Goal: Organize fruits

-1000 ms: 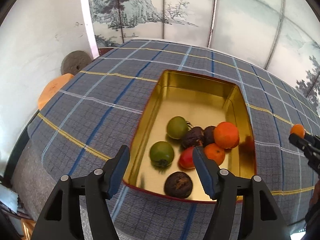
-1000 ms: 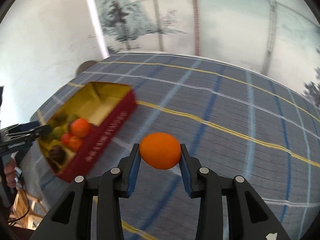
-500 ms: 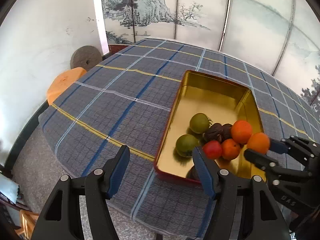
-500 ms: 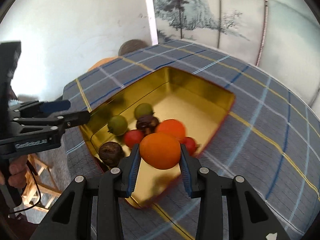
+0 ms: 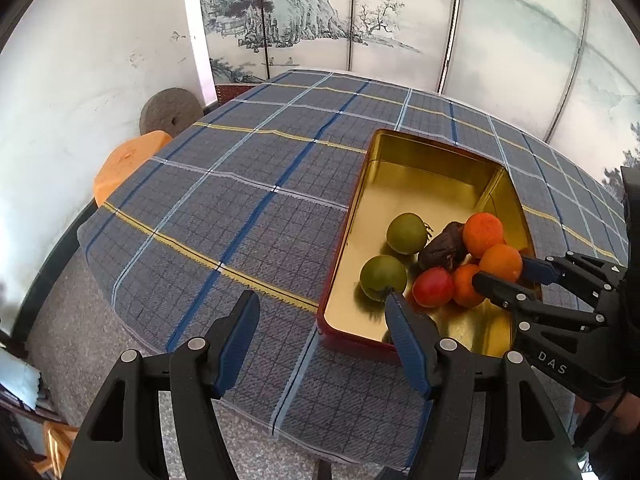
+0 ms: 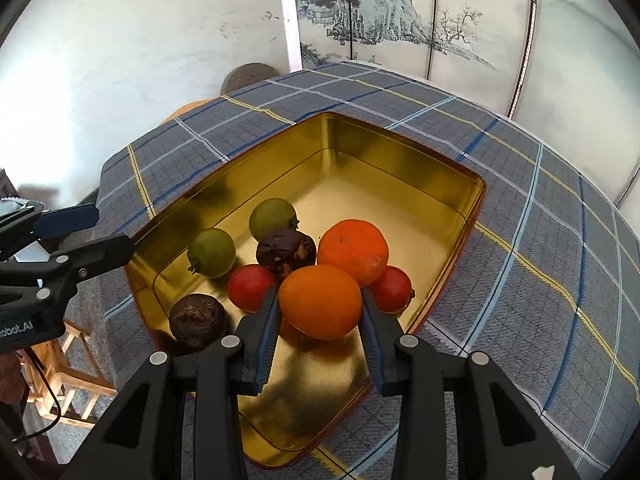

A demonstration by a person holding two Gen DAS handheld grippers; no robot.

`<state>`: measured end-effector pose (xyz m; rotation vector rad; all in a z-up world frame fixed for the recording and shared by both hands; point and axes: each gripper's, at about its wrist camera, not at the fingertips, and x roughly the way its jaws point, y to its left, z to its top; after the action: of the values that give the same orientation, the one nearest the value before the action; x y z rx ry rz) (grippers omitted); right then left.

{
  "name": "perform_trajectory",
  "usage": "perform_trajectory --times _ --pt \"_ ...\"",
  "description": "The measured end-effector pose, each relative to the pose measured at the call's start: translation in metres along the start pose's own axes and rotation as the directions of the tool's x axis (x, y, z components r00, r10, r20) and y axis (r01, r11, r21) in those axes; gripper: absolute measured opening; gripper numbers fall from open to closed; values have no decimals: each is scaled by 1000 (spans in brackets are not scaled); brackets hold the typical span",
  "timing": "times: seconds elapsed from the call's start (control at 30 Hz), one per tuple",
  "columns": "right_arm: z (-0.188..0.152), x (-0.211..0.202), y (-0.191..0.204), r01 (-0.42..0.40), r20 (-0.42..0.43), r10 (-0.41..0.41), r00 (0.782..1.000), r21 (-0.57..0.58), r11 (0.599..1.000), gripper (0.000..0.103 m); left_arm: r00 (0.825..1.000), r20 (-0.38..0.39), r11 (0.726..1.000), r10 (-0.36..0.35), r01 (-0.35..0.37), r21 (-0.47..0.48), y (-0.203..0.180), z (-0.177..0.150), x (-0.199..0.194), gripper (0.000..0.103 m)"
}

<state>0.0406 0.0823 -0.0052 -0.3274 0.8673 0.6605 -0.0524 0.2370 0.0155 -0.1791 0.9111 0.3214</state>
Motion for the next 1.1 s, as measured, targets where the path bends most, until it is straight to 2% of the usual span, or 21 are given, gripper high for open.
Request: perform_trajectory --times 0.37,0.43,0.5,0.7,0.8,0.97,1.1 --pt "-2 2 2 6 -5 -6 1000 13 1000 38 1000 -10 1000 11 -11 17 -3 -3 1 66" --pt "-2 -1 2 8 2 -8 1000 20 1000 42 1000 -10 1000 17 -17 16 -3 -3 1 66" --pt "-2 -5 3 6 15 -6 1000 24 1000 56 1000 -9 1000 20 -20 16 -3 -3 0 66" --pt "-4 -23 9 19 43 -20 999 25 1000 77 1000 -7 999 27 -27 18 -4 -3 -3 66" --pt "-5 -34 6 31 52 -34 998 59 998 99 999 -7 999 32 -31 20 -4 -4 -3 66" --pt "-13 -45 7 67 27 -69 997 74 995 101 999 -19 999 28 -28 25 -7 -5 -4 66" --pt "-25 -49 7 59 16 -60 998 87 994 101 999 -23 999 24 -23 36 -12 -7 -5 66"
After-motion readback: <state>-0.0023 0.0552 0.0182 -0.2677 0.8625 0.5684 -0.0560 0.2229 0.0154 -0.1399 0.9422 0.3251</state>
